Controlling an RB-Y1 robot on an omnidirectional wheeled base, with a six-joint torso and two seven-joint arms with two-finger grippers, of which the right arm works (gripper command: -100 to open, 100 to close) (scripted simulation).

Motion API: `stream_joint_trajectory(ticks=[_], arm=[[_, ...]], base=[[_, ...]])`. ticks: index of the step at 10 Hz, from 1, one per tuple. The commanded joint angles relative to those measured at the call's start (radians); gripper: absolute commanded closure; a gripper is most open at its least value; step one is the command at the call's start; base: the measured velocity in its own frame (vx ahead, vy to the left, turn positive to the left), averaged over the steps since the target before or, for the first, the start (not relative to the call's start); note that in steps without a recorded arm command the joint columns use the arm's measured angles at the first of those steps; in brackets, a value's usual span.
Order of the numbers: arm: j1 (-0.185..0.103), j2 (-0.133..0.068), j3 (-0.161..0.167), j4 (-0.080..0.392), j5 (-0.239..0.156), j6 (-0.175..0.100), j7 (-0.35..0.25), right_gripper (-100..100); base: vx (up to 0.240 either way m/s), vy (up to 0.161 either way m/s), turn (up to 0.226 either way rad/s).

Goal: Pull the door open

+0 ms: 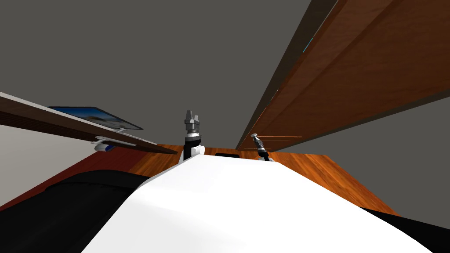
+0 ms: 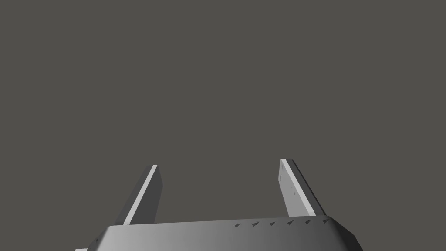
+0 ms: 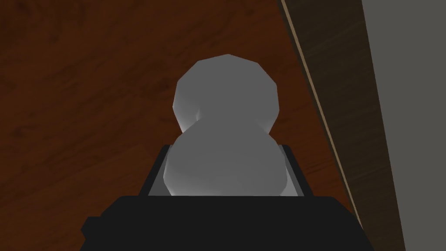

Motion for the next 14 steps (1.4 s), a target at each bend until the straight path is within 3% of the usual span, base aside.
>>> stream_joint_trajectory(ticks=[1,14], arm=[[0.0,0.011,0.014,0.003,-0.016,0.001,-0.05,100],[-0.004,0.011,0.041,-0.002,-0.108,0.016,-0.305,100]], base=[[-0.058,-0.031,0.113],[-0.038,-0.021,0.053]])
